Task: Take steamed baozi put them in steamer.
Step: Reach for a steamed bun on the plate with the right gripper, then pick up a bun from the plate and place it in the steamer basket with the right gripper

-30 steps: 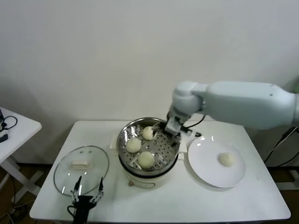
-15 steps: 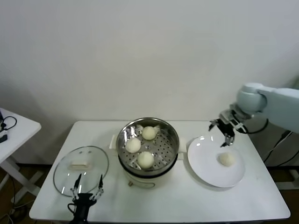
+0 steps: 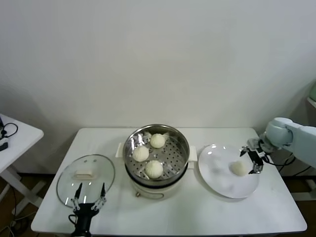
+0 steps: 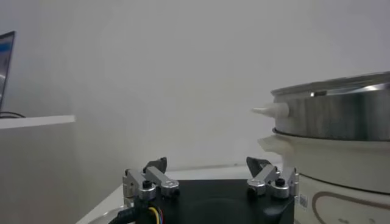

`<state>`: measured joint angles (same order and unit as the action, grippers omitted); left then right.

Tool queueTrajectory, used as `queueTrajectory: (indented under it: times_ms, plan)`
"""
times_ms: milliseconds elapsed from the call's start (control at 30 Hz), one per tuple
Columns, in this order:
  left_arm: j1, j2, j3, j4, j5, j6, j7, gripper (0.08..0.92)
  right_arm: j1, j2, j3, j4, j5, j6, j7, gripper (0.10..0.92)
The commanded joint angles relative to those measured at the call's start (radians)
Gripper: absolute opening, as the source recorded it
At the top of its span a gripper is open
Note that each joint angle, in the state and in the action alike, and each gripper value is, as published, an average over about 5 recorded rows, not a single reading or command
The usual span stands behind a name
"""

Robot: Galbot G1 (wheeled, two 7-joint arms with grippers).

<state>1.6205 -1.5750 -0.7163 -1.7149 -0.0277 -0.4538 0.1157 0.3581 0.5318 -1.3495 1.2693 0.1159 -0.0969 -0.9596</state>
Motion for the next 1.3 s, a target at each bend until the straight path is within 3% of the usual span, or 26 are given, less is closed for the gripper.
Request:
queueTrajectory:
  times_ms: [33,700,867,1067,1300]
  plan:
    - [0.0,0.002,0.001,0.005,-0.01,-0.001,-0.001,0.823,-0.225,0.028,0.208,-0.148,-0.083,-0.009,0.032,0.823]
    - [0.003,0.002,-0.002,0.007,0.001,0.0,-0.004,0.823,-0.286,0.118,0.282,-0.2,-0.088,-0.016,0.048,0.817]
    - [0.001,-0.001,0.001,0.009,0.008,-0.001,-0.009,0.823,-0.246,0.114,0.267,-0.193,-0.077,-0.017,0.046,0.72]
    - [0.003,-0.002,0.002,0.004,0.012,-0.001,-0.013,0.823,-0.085,0.084,0.131,-0.115,0.041,-0.041,0.007,0.61]
    - [0.004,-0.006,0.007,-0.009,0.016,0.001,-0.013,0.823,0.474,0.119,-0.31,0.042,0.371,-0.078,-0.038,0.594]
